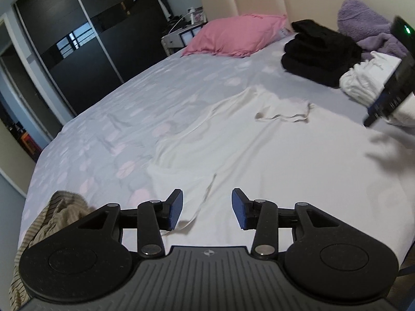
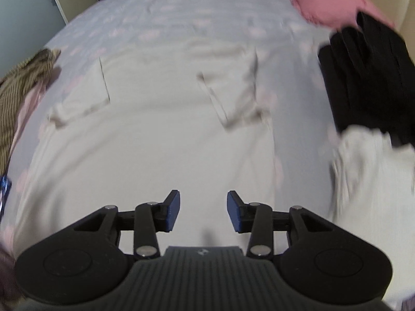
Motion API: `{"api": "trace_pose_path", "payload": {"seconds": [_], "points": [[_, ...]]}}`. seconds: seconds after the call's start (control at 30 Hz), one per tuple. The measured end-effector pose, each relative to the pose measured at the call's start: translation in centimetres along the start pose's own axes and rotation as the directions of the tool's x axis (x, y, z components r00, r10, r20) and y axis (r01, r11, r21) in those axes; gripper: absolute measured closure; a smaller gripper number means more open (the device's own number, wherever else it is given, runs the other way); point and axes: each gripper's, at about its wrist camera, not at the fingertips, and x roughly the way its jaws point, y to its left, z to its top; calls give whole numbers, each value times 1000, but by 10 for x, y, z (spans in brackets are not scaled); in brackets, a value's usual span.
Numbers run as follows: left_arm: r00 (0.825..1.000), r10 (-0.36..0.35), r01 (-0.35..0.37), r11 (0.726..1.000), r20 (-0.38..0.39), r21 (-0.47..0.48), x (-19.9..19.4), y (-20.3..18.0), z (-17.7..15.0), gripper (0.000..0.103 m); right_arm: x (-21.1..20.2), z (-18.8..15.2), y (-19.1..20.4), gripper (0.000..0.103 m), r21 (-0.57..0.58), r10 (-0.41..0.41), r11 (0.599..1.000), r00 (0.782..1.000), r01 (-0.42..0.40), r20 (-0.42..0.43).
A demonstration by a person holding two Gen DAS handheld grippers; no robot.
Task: Fold clothes
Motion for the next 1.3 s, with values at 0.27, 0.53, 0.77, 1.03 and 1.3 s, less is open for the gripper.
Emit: {"api": "trace_pose_path", "payload": {"seconds": [0.27, 0.53, 0.77, 1.03, 1.3], "points": [[995, -84, 86, 995, 49, -46, 7, -26, 21, 63, -13, -78, -41, 61, 12, -1, 1000, 991, 3, -137], [984, -178, 180, 978, 33, -107, 28, -50, 39, 60, -14, -142, -89, 68, 131, 107, 989, 962, -76, -253], [977, -212, 212, 971, 8, -108, 47, -68, 58, 60, 11, -160, -90, 71, 94, 116, 992, 931, -89, -347], [963, -267, 255, 946, -39, -198, 84, -78, 93, 59, 10, -162, -85, 99, 64, 148, 989, 916, -134, -373], [954, -273, 239, 943, -127, -231, 143, -99, 141, 59, 12, -158, -87, 100, 69, 156, 988, 895, -140, -418]]}}
